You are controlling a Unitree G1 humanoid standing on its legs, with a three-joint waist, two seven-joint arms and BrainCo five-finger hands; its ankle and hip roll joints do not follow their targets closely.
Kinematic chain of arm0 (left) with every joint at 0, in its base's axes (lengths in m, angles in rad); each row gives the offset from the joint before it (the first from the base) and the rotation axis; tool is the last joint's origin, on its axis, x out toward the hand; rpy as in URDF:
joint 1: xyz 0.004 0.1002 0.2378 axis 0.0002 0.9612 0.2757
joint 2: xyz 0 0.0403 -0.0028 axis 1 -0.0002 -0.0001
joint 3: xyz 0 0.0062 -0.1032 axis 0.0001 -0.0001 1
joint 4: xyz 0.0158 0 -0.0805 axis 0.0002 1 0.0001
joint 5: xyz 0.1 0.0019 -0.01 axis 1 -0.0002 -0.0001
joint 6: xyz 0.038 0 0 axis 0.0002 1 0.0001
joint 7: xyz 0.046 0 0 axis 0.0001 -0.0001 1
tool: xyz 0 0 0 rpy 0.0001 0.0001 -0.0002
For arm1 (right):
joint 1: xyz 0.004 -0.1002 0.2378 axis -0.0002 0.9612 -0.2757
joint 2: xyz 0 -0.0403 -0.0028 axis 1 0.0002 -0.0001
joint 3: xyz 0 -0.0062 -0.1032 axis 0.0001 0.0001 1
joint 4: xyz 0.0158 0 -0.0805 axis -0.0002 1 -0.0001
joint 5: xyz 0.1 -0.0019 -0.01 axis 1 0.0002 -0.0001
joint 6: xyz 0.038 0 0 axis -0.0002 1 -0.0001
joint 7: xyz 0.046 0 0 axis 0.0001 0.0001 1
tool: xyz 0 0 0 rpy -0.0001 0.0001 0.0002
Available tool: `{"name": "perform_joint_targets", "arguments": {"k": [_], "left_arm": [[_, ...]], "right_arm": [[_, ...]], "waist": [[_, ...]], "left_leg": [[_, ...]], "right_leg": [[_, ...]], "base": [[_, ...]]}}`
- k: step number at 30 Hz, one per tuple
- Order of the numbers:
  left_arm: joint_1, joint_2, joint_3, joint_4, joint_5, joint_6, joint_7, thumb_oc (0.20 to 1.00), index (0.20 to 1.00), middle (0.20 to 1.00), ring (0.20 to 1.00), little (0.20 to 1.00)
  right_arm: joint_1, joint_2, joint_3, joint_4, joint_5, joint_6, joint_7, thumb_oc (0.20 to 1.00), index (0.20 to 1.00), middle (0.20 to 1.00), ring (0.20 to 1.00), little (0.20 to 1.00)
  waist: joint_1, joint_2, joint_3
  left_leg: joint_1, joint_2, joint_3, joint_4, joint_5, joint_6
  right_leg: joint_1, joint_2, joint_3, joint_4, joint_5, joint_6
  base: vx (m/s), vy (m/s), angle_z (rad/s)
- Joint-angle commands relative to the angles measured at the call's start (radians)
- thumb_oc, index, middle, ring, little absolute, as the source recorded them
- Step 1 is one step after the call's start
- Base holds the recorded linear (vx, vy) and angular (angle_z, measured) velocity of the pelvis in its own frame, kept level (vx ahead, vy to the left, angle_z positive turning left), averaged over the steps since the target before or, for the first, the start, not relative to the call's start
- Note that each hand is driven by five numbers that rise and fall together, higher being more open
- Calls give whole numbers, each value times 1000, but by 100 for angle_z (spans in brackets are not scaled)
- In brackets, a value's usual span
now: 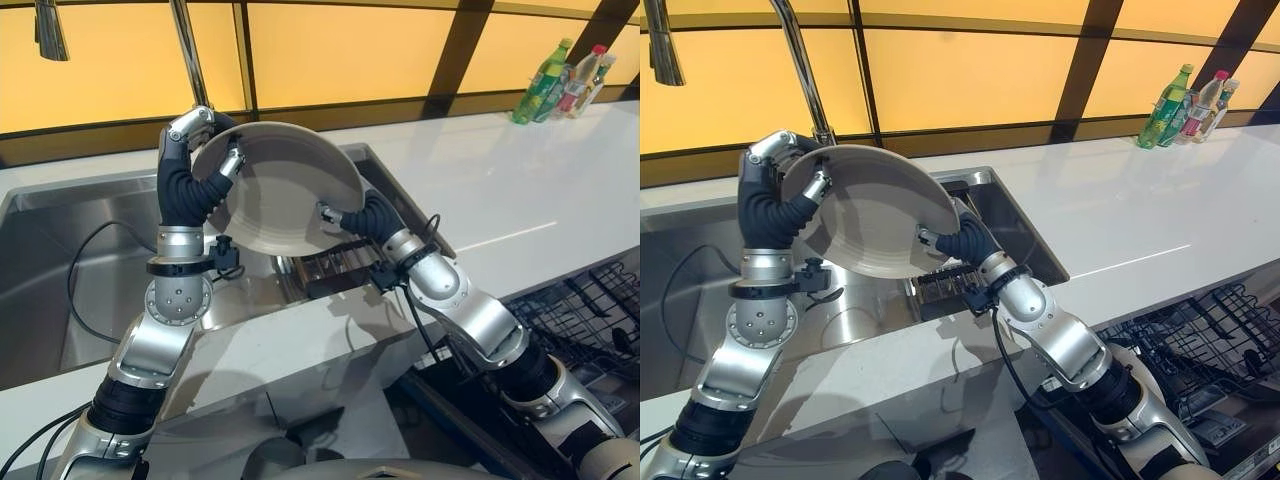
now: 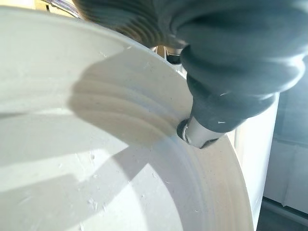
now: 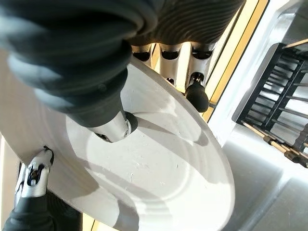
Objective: Pick up plates and place into dishwasher.
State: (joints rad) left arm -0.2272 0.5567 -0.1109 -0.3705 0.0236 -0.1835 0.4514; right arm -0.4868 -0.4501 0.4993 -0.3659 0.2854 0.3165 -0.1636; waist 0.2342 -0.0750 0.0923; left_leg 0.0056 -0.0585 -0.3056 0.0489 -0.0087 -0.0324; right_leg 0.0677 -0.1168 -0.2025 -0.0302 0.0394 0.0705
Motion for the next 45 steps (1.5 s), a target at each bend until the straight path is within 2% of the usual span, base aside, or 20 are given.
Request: {"name": "perform_joint_targets", "arguments": {"k": [1,5,11,15,25,30,34,38,45], "left_arm": [[47,-13,88,12,3,-47,82,1000,1000,1000,1000,1000],[89,-1,183,23,21,-62,166,1000,1000,1000,1000,1000],[112,46,276,52,9,-36,230,1000,1000,1000,1000,1000],[123,57,304,65,14,-24,262,1000,1000,1000,1000,1000],[198,82,397,97,10,-17,284,1000,1000,1000,1000,1000],[228,92,423,106,7,-1,262,1000,1000,1000,1000,1000],[225,96,412,118,10,13,270,1000,1000,1000,1000,1000],[184,99,374,148,21,9,312,1000,1000,1000,1000,1000],[180,110,382,159,26,-8,342,1000,1000,1000,1000,1000]], "right_arm": [[7,-28,-147,-78,-50,-101,-37,200,200,200,200,200],[101,-101,-265,-85,-149,-132,-34,200,200,200,200,200],[197,-210,-419,-36,-192,-138,-47,200,200,200,200,200],[256,-239,-496,-19,-206,-142,-46,200,200,200,200,200],[430,-314,-690,79,-416,-108,-91,200,200,200,200,200],[459,-338,-723,125,-505,-96,-133,200,200,200,200,200],[448,-361,-726,175,-569,-101,-210,200,200,200,200,200],[401,-386,-706,266,-612,-115,-299,200,200,200,200,200],[366,-424,-666,388,-649,-108,-374,200,200,200,200,200]], "waist": [[0,14,-59],[-26,20,-68],[-76,25,-77],[-100,28,-78],[-167,36,-76],[-184,43,-60],[-188,53,-27],[-183,68,25],[-170,81,110]], "left_leg": [[49,-24,-4,-100,51,63],[51,-18,17,-100,48,63],[62,-4,59,-98,39,57],[70,7,85,-100,34,53],[84,48,152,-93,24,30],[77,68,174,-83,20,18],[37,84,184,-56,21,2],[-46,97,172,-26,25,-14],[-143,115,136,6,49,-36]], "right_leg": [[3,-17,29,142,-40,30],[-2,-12,41,142,-36,29],[-2,2,69,139,-44,20],[0,12,88,132,-47,12],[13,43,139,102,-62,-7],[11,52,158,92,-69,-16],[-14,54,167,88,-67,-21],[-79,67,164,103,-77,-30],[-157,93,143,144,-94,-46]], "base": [[-40,-15,-1],[-32,-11,-1],[-20,-25,-12],[-22,-51,-19],[12,-100,-20],[37,-131,-16],[-42,-127,-12],[-127,-124,-7],[-80,-128,0]]}}
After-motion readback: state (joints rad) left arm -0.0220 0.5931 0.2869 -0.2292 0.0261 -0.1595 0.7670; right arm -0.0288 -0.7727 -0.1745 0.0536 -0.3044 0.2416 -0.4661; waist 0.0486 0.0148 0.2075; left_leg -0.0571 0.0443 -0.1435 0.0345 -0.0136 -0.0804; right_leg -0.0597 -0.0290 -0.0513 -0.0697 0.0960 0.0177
